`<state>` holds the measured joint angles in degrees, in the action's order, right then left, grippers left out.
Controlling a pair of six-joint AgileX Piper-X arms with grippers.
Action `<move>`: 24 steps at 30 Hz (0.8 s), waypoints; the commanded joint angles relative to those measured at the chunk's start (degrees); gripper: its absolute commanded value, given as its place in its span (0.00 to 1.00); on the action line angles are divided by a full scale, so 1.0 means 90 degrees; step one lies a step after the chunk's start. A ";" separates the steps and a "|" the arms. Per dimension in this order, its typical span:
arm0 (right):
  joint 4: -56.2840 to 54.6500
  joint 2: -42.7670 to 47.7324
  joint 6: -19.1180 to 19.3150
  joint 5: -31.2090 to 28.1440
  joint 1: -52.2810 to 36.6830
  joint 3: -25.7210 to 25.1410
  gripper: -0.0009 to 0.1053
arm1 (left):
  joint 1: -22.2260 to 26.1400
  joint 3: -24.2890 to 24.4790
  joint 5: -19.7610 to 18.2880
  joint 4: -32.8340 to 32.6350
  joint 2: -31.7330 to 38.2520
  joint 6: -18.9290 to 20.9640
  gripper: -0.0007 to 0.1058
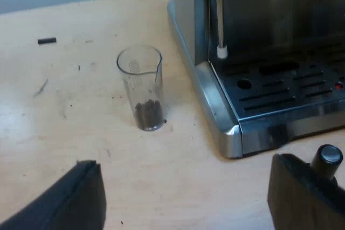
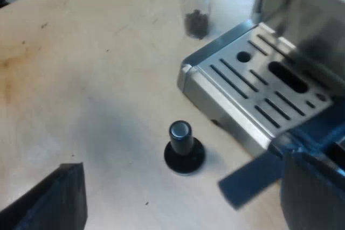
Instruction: Pour the beans into the coffee machine
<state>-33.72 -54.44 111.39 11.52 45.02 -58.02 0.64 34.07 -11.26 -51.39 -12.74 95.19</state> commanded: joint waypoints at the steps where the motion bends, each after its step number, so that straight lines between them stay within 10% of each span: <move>1: 0.0240 -0.0107 0.0029 -0.0033 0.0168 -0.0058 0.75 | -0.0017 -0.0068 -0.0014 0.0241 0.0004 -0.0032 0.62; 17: 0.0778 -0.0320 -0.0401 -0.0609 0.0434 -0.0051 0.75 | -0.0412 -0.0315 0.0014 0.1544 -0.0711 -0.0032 0.62; 24: 0.0778 -0.0320 -0.0401 -0.0774 0.0434 -0.0051 0.75 | -0.0528 -0.0315 0.0014 0.2215 -0.1528 -0.0032 0.79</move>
<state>-27.19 -57.51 107.57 4.79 48.85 -58.02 -3.98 31.20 -11.26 -33.30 -25.90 95.19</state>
